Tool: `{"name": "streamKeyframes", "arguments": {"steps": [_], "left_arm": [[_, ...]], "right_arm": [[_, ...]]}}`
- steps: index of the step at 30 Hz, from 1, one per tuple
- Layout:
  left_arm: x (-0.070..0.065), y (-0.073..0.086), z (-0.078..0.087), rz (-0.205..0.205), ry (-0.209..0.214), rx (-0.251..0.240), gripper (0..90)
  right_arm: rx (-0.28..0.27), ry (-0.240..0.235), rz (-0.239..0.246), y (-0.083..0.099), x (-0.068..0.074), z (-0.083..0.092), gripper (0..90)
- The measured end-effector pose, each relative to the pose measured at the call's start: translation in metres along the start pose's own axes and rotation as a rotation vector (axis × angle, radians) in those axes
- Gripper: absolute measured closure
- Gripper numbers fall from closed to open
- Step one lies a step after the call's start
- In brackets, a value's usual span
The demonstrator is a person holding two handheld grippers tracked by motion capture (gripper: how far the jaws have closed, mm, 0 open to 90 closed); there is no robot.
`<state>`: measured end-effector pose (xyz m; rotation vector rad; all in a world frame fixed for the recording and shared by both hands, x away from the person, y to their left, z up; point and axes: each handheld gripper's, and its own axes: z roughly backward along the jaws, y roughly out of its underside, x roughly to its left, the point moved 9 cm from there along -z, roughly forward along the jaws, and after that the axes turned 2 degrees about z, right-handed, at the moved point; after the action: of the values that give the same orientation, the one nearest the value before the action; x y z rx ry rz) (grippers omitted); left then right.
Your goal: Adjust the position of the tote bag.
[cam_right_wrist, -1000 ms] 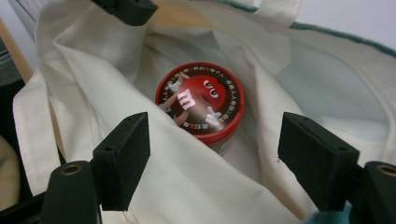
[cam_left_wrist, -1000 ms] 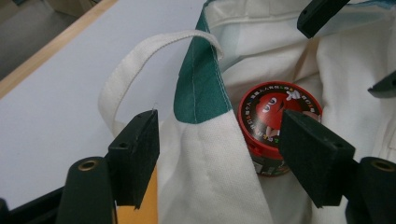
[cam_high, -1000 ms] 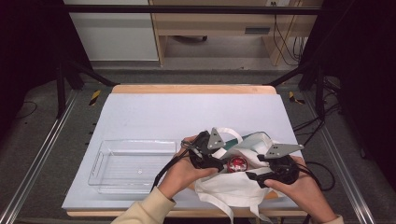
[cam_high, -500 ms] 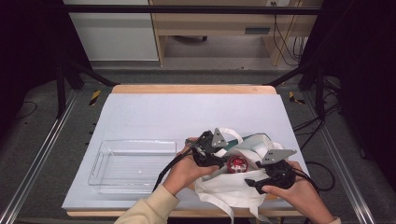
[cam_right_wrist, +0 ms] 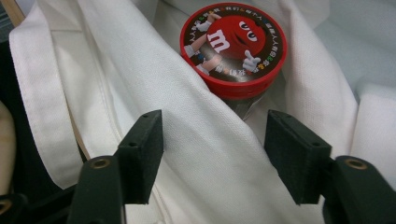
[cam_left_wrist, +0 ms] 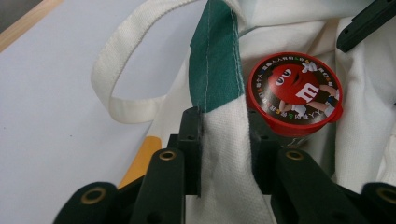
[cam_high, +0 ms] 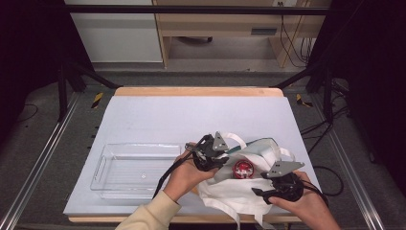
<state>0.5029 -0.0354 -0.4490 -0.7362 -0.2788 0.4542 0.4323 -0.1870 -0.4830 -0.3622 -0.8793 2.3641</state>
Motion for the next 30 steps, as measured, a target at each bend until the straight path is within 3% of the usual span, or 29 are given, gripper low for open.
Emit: {"name": "streamKeyframes", "arguments": {"steps": [5, 11, 23, 30], "left_arm": [[0.0, 0.003, 0.002, -0.006, 0.003, 0.013, 83.1], [-0.002, 0.003, 0.005, -0.006, 0.005, 0.011, 85.2], [0.001, 0.008, 0.008, 0.008, 0.011, 0.016, 85.9], [0.01, 0.01, 0.006, 0.031, -0.004, 0.017, 86.2]], "right_arm": [[-0.009, 0.02, 0.015, 0.002, 0.002, 0.003, 56.3], [-0.017, 0.024, 0.02, 0.007, 0.004, 0.002, 70.5], [-0.02, 0.032, 0.033, 0.014, 0.007, 0.0, 86.3], [-0.015, 0.019, 0.034, 0.018, 0.009, -0.002, 89.1]]}}
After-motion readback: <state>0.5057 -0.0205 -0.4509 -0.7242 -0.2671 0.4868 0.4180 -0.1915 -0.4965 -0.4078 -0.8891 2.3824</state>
